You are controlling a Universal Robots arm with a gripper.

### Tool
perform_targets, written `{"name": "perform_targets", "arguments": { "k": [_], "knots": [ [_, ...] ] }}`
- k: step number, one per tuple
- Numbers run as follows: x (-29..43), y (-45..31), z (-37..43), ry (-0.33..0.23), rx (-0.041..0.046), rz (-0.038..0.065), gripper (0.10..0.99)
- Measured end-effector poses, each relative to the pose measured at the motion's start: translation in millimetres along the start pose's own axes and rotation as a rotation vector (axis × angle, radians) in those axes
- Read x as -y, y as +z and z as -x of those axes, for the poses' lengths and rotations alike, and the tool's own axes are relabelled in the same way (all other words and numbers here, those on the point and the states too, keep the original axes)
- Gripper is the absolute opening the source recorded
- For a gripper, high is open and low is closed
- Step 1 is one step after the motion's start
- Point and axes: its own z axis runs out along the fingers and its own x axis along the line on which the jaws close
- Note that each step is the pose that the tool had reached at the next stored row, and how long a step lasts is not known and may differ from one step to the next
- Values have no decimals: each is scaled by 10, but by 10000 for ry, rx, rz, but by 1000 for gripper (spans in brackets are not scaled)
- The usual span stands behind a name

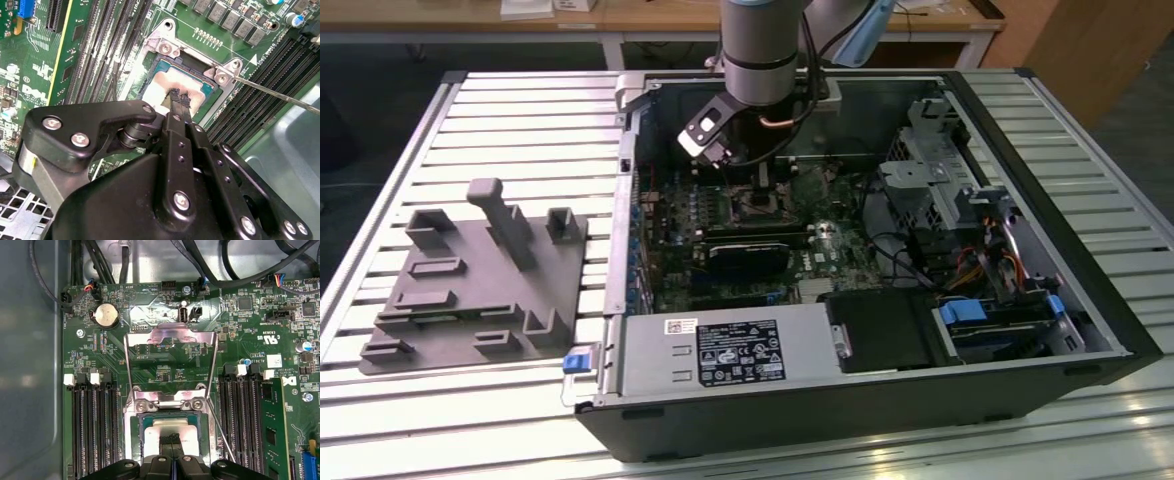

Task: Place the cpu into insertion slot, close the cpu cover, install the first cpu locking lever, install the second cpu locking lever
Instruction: 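Place the cpu into insertion slot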

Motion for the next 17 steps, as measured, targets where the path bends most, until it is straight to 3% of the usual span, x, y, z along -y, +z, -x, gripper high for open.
{"name": "perform_targets", "arguments": {
  "k": [17],
  "knots": [
    [-1, 6, -2, -1, 5, 8, 106]
  ]
}}
